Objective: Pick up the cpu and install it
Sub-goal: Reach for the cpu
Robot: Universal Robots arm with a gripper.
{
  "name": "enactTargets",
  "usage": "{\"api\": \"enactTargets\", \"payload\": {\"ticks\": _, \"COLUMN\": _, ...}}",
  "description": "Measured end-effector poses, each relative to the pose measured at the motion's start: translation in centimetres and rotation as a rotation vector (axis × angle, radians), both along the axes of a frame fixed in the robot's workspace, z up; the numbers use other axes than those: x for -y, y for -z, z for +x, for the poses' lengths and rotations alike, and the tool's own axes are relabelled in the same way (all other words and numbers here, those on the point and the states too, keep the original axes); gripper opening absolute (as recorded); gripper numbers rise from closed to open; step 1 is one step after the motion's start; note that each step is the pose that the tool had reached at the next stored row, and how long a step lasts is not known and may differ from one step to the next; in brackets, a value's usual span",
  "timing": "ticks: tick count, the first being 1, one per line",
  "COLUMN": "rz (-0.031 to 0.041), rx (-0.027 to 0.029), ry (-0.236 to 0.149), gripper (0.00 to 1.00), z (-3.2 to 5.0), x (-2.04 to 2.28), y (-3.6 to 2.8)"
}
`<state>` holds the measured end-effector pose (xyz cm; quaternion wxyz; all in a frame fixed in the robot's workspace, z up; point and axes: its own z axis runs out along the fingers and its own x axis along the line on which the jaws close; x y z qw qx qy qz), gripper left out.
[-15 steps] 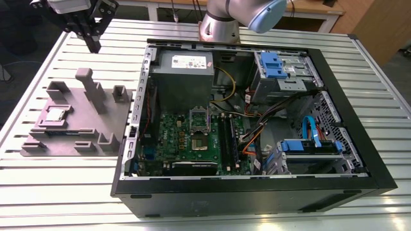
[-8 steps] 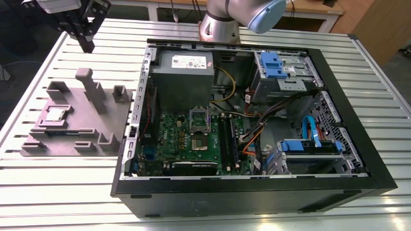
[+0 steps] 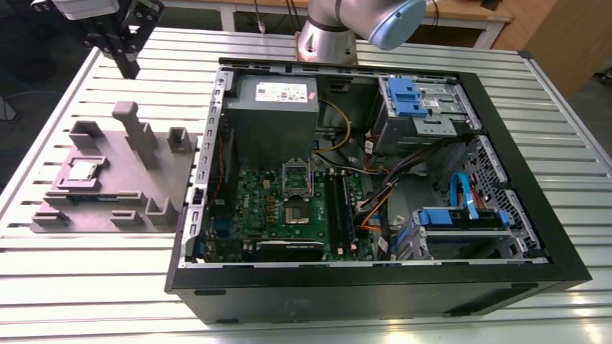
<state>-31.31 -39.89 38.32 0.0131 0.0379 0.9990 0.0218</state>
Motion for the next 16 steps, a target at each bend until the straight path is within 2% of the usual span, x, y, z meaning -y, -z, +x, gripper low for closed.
{"api": "enactTargets", "payload": {"ticks": 16, "rz": 0.0, "rx": 0.0, "ry": 0.0, "gripper": 0.11, "z": -0.42, "x": 0.0, "y": 0.01}}
